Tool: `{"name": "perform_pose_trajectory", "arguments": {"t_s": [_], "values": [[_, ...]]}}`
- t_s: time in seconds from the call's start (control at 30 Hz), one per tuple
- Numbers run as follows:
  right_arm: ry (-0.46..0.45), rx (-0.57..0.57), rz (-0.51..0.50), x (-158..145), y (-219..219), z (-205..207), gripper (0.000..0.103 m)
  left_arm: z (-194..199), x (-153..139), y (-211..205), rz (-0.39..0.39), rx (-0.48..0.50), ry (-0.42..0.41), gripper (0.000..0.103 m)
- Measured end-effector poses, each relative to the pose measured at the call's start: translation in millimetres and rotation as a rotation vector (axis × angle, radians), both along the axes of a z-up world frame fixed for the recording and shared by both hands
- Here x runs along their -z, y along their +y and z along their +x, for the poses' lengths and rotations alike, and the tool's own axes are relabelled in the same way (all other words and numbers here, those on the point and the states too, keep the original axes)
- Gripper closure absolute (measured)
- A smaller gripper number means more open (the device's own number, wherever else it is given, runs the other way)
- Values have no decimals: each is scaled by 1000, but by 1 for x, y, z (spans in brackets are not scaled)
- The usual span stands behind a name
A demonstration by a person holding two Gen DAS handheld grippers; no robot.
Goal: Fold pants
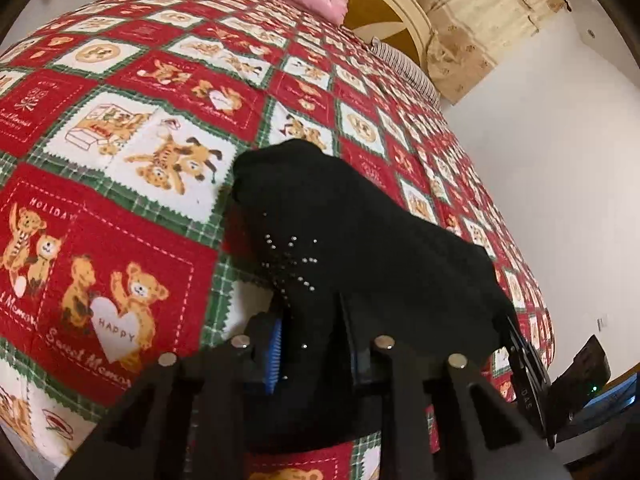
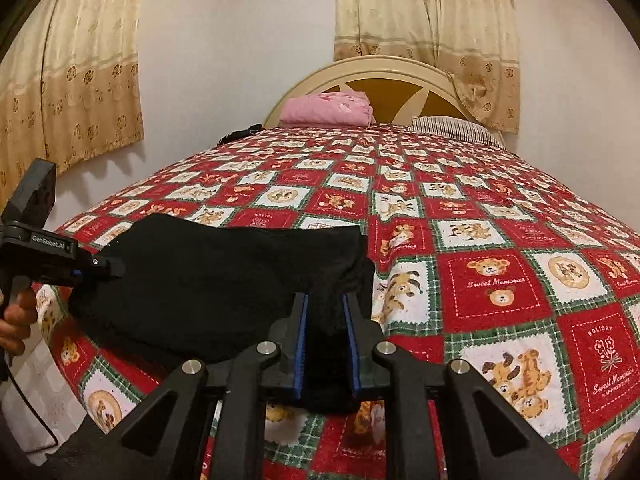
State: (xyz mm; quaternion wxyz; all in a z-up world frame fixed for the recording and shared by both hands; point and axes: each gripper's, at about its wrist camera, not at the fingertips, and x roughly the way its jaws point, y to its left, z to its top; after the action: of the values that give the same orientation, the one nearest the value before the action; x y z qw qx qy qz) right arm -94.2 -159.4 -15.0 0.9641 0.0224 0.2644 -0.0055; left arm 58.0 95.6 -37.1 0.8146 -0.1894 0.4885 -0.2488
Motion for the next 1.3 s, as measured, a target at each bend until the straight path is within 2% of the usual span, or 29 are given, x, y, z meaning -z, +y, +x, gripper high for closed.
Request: {"name": "perform_pose_trajectory", "arguments": {"t_s": [0.1, 0.2, 0.37, 0.47, 0.57, 0.67, 0.73, 0.77, 0.87, 0.97, 1.03, 1.17, 1.23, 1.3], "values": [[2, -5, 1, -2, 1, 1, 86, -2, -5, 9, -34, -47, -12, 90], [-37, -36, -23, -18, 7, 4, 87, -3, -23, 6, -15, -71, -90, 91], [-177, -109, -59, -69, 29, 25, 88, 4, -53, 3, 20, -45, -200, 91], [-262, -164, -109, -96, 48, 42, 88, 15, -73, 15, 43, -70, -253, 91], [-321, -199, -145, -115, 65, 67, 88, 28, -100, 31, 96, -121, -341, 91], [-346, -209, -176, -116, 79, 96, 88, 37, -116, 48, 156, -177, -423, 91], [-298, -228, -157, -104, 84, 117, 88, 43, -113, 60, 197, -211, -444, 91], [-241, -244, -109, -94, 85, 130, 88, 47, -109, 66, 219, -227, -439, 91], [-92, -261, 61, -63, 86, 145, 88, 60, -80, 87, 223, -259, -348, 91], [-32, -292, 131, -44, 99, 132, 88, 67, -49, 107, 220, -268, -265, 91], [-32, -315, 158, -41, 112, 114, 88, 67, -34, 122, 180, -274, -229, 90], [-39, -316, 222, -40, 127, 82, 88, 71, -13, 149, 51, -286, -159, 89], [0, -313, 191, -25, 133, 78, 88, 71, -12, 149, 38, -271, -150, 88], [101, -307, 182, 0, 132, 82, 88, 70, -9, 149, 55, -255, -151, 86]]}}
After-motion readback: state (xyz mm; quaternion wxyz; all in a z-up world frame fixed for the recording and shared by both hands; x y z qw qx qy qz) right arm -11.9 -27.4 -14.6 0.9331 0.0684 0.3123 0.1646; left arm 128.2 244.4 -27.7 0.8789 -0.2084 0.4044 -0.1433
